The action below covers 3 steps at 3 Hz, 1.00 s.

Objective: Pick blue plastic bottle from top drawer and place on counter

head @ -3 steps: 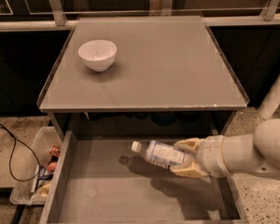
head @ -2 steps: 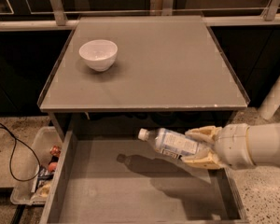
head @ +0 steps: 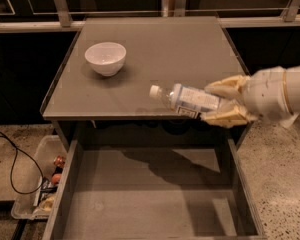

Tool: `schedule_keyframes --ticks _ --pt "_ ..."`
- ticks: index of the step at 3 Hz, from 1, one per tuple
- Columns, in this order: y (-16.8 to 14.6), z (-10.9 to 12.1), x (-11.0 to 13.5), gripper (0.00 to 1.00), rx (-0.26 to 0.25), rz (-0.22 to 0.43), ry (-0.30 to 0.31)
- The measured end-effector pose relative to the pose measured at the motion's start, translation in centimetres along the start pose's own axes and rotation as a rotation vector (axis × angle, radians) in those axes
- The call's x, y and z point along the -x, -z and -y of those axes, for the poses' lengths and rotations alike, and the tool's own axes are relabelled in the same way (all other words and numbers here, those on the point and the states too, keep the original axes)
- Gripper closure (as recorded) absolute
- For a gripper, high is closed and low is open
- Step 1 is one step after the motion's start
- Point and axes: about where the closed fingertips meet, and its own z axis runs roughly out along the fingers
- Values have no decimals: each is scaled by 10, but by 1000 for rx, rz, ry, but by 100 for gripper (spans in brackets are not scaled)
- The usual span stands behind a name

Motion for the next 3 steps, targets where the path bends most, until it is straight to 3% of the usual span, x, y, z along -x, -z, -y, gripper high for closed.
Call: schedule_keyframes --ticks 1,2,3 --pt "-13 57 27 100 -14 4 9" --pt "-38 104 35 100 -21 -14 -23" --pt "-61 129 21 100 -28 -47 -60"
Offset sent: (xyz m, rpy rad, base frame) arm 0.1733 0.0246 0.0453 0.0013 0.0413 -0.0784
